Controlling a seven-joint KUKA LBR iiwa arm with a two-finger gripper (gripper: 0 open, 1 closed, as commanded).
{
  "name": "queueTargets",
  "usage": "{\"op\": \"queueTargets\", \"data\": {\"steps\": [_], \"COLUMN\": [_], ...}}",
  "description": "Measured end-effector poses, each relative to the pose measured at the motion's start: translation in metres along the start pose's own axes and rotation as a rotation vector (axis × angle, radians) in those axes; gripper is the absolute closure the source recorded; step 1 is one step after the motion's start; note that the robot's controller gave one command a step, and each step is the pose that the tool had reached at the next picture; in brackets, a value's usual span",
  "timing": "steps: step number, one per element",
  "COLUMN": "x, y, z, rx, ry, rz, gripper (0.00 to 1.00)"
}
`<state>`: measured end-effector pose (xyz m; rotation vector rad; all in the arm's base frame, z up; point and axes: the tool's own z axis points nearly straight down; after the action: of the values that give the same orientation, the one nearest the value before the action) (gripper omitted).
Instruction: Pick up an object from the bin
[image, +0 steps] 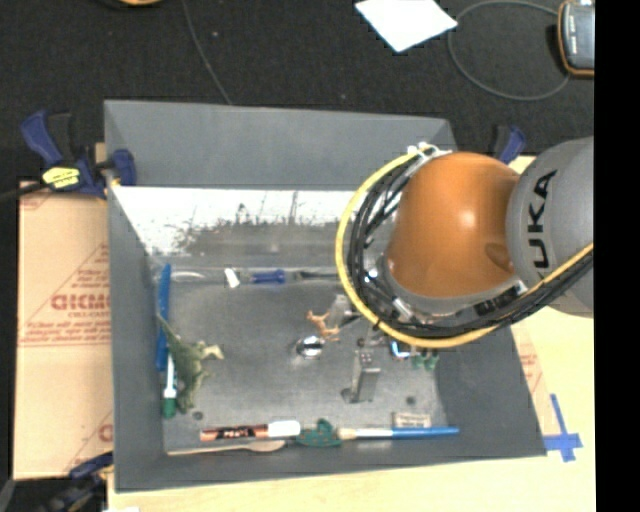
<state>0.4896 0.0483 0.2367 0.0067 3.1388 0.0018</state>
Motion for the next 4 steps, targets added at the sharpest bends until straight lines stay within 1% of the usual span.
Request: {"op": "queueTargets", "data": {"steps": [1,2,3,4], "x": [0.0,-0.048,-0.006,-0.009], "y": [0.0,0.008,0.006,0.0], "z": [0.0,-0.012,-0.013,-0.11], "rx": [0.0,-0.002,0.0,-0.001], "ry": [0.0,-0.007,-0.002,-0.006], "rz": [0.0,0.289,0.287,0.331], "gripper": [0.0,0.0,0.0,0.0]}}
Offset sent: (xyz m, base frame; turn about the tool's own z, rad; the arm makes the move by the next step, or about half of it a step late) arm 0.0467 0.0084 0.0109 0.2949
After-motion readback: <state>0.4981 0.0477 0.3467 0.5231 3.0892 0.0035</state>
